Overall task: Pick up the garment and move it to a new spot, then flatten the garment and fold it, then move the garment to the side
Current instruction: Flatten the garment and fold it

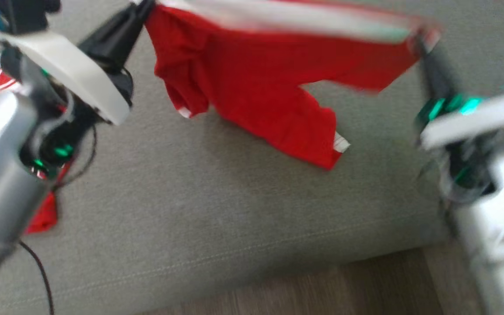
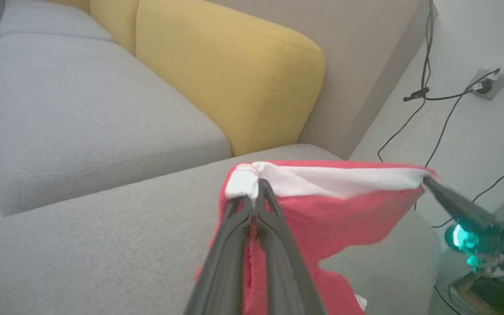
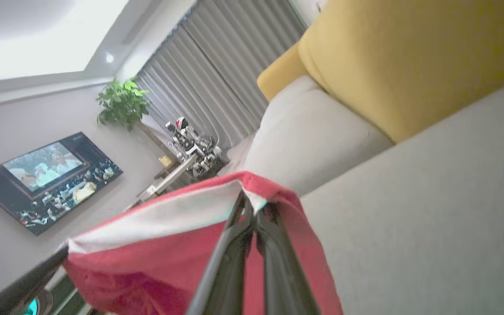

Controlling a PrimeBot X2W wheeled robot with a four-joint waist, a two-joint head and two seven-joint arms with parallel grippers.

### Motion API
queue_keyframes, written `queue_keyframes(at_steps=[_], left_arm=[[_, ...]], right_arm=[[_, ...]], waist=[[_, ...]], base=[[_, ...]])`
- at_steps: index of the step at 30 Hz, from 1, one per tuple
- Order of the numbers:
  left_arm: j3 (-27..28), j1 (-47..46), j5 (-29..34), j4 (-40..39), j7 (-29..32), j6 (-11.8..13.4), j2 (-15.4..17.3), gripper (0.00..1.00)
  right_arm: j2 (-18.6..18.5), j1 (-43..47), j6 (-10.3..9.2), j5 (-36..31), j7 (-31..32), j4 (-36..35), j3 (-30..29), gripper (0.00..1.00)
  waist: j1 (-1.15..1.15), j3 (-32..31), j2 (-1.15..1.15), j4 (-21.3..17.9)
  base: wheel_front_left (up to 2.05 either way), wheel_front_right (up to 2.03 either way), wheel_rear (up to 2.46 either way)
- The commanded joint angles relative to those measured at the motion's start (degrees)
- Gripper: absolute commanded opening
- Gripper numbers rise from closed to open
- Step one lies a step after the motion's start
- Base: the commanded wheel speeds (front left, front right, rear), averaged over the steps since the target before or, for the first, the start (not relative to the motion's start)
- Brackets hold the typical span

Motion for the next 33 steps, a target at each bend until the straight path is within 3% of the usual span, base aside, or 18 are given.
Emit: queue_keyframes(at_steps=[1,6,10,12,17,23,28,33], left_arm=[[3.6,-6.2,0.3,-1.8,0.7,-0.8,3.1,0.0],[3.3,-14.5,3.3,0.2,2.9,-2.9,3.4,0.0],[1.2,-26.2,11.6,5.3,1.4,-5.1,2.4,0.0],[-0.8,-34.8,20.5,10.3,-3.8,-5.8,1.2,0.0],[-3.3,-44.9,34.5,17.4,-17.3,-4.4,-0.5,0.0],[-5.2,-40.2,42.1,14.4,-20.4,-3.6,-0.8,0.0],[-7.1,-23.5,44.5,6.9,-20.5,-4.0,0.4,0.0],[-9.5,-6.6,44.3,3.9,-20.5,-5.6,-0.1,0.0]], right_arm=[[-0.4,-7.4,-0.01,-0.7,2.5,-1.8,-2.5,0.0],[1.3,-22.5,-0.01,-4.2,7.3,4.0,-10.2,0.0],[2.7,-38.8,-0.01,-11.4,5.5,11.6,-15.7,0.0],[3.4,-48.8,-0.01,-15.4,2.0,15.2,-17.0,0.0],[3.1,-57.3,-0.01,-17.4,-2.7,16.4,-14.8,0.0],[0.8,-49.7,-0.01,-13.7,-3.4,13.0,-7.9,0.0],[-3.0,-32.2,-0.01,-10.5,-0.5,8.7,-1.8,0.0],[-6.0,-12.8,-0.01,-9.3,3.2,6.0,-1.2,0.0]], waist=[[0.0,0.0,0.0,-1.0],[0.0,3.5,0.0,-0.9],[0.0,8.8,0.0,-0.1],[0.0,12.4,0.0,0.5],[0.0,16.0,0.0,1.3],[0.0,16.9,0.0,1.9],[0.0,15.7,0.0,3.4],[0.0,12.9,0.0,4.3]], base=[[0.0,0.0,0.0],[0.0,0.0,0.0],[0.0,0.0,0.0],[0.0,0.0,0.0],[0.0,0.0,0.0],[0.0,0.0,0.0],[0.0,0.0,0.0],[0.0,0.0,0.0]])
